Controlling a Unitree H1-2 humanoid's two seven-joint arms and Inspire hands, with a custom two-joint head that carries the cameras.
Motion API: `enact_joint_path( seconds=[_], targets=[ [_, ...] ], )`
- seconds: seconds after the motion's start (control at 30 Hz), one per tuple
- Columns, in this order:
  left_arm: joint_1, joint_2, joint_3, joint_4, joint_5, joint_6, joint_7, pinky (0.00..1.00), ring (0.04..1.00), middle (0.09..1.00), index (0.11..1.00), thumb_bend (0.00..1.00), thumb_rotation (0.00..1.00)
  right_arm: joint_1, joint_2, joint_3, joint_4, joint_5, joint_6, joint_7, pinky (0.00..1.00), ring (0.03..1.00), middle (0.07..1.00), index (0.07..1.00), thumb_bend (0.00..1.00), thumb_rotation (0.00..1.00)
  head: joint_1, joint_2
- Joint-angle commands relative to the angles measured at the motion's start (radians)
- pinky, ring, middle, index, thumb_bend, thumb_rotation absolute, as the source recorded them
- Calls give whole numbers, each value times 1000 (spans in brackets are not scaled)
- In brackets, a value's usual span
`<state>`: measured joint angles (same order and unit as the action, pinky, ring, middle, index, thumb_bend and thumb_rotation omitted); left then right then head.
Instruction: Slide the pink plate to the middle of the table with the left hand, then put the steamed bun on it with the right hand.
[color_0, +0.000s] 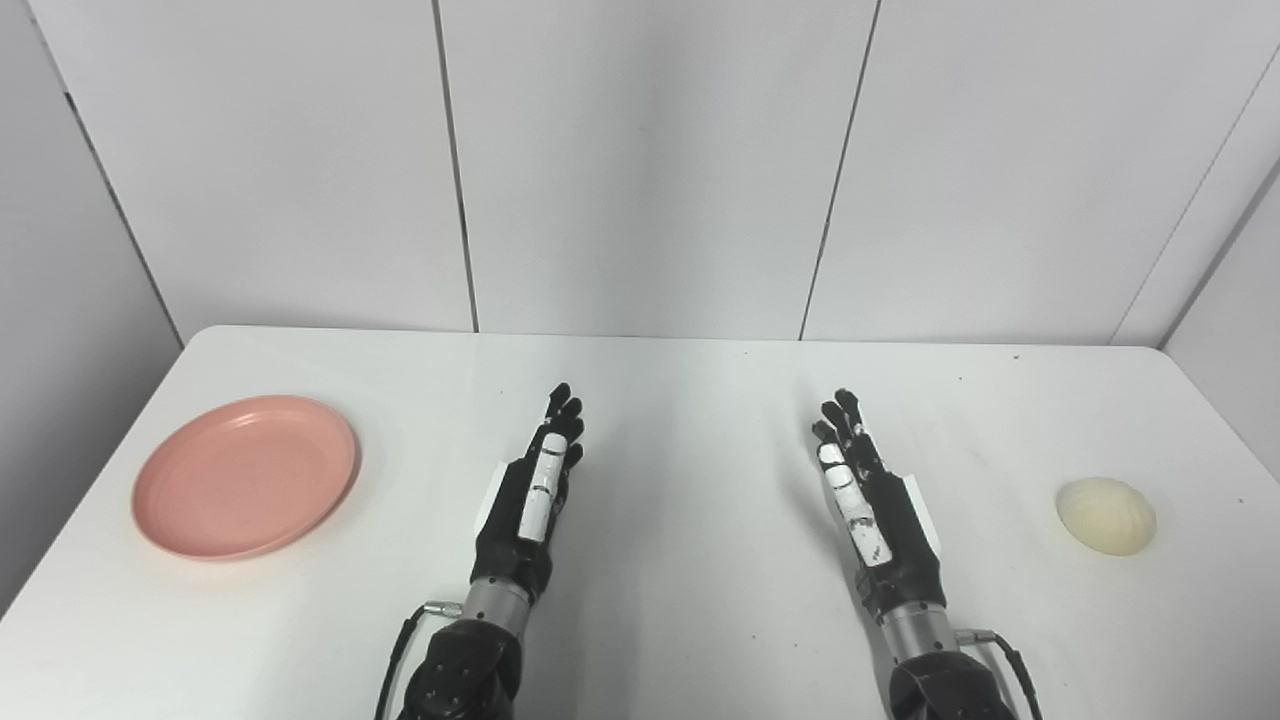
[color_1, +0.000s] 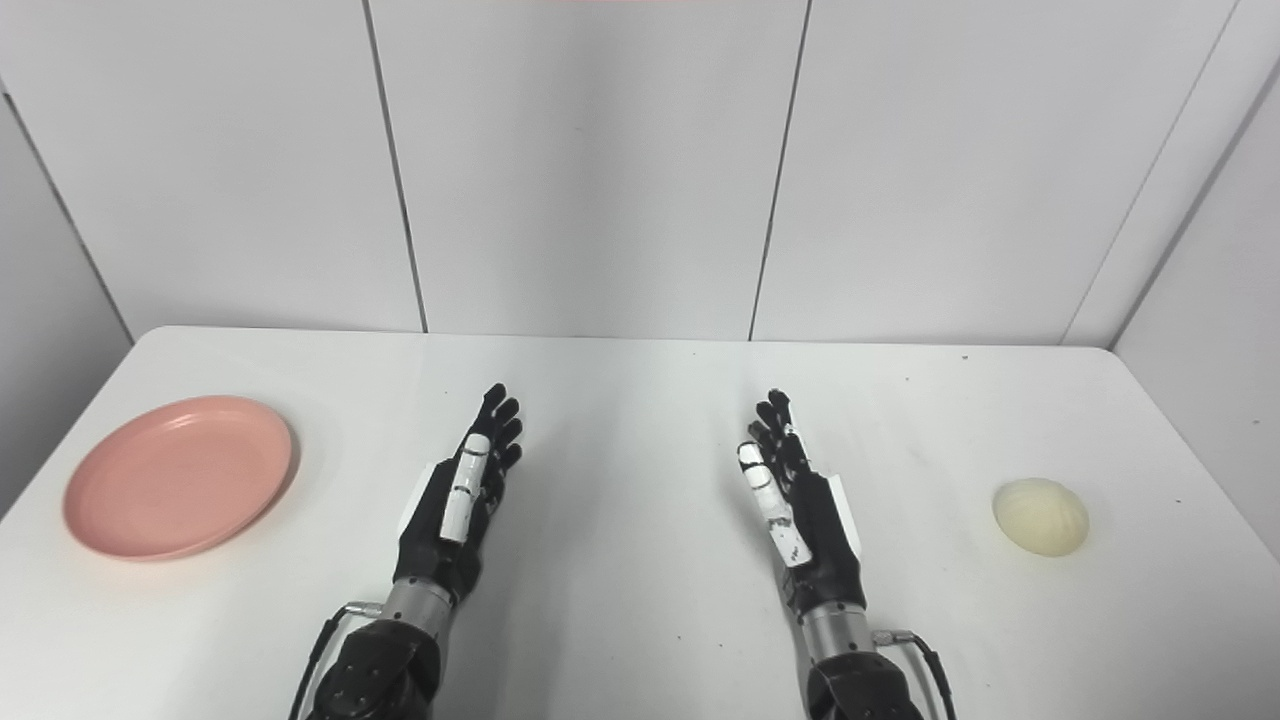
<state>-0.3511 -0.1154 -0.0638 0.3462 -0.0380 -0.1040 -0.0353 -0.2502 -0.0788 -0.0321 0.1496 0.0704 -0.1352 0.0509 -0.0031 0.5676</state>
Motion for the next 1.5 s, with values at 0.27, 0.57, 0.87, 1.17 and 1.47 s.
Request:
enact_joint_path(
  seconds=[0.27,0.57,0.87,1.17,1.47],
  targets=[
    [14,11,5,1,-10,-10,-18,1000,1000,1000,1000,505,1000,-14,3,-6,-35,5,-3,-1,966,946,963,984,661,814,1,1],
    [12,10,3,4,5,-19,-9,1000,1000,1000,1000,484,1000,-14,1,-4,-36,13,-1,7,977,955,966,986,663,811,1,3],
    [16,8,4,-8,2,-4,-8,1000,1000,1000,1000,482,1000,-11,0,-2,-44,9,9,5,994,957,967,987,673,817,1,4],
    [17,11,0,-6,8,-17,-10,1000,1000,1000,1000,491,1000,-9,2,-4,-50,14,13,6,984,950,965,986,656,808,1,5],
    [15,8,4,-2,-2,-23,-14,1000,1000,1000,1000,482,1000,-10,0,-2,-48,9,14,6,985,950,961,985,651,803,1,5]
  ],
)
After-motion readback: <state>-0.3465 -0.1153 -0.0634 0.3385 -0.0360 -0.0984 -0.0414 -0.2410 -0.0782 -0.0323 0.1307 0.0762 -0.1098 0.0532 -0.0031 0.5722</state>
